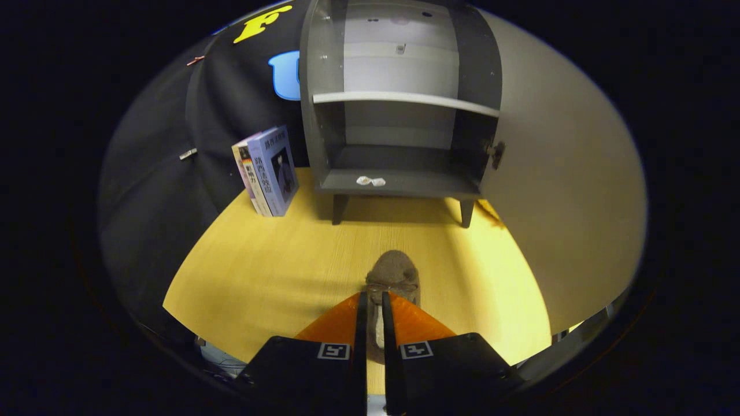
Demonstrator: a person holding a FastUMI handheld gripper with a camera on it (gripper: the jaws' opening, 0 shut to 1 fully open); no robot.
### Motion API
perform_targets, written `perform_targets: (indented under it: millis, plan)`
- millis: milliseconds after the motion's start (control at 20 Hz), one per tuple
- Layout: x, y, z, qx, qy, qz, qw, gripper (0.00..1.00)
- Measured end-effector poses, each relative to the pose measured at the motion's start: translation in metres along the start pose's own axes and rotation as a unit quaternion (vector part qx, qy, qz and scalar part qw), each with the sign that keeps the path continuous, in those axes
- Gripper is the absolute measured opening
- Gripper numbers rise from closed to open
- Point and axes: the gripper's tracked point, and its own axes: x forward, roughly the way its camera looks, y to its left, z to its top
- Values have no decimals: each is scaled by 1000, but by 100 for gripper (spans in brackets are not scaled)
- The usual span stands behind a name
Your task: Open the shoe cabinet door, grab the shoes and put them into the shoe cabinet, then close the shoe cabinet door.
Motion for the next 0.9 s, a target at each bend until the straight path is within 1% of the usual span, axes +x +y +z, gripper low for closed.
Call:
perform_targets:
  millis: [200,350,700,900]
  plan:
    - [34,-3,-38,12,42,-3,999,17]
    - [54,2,-59,9,66,0,998,17]
    - [88,3,-71,10,80,-11,997,19]
    - [109,0,-64,20,64,-18,998,20]
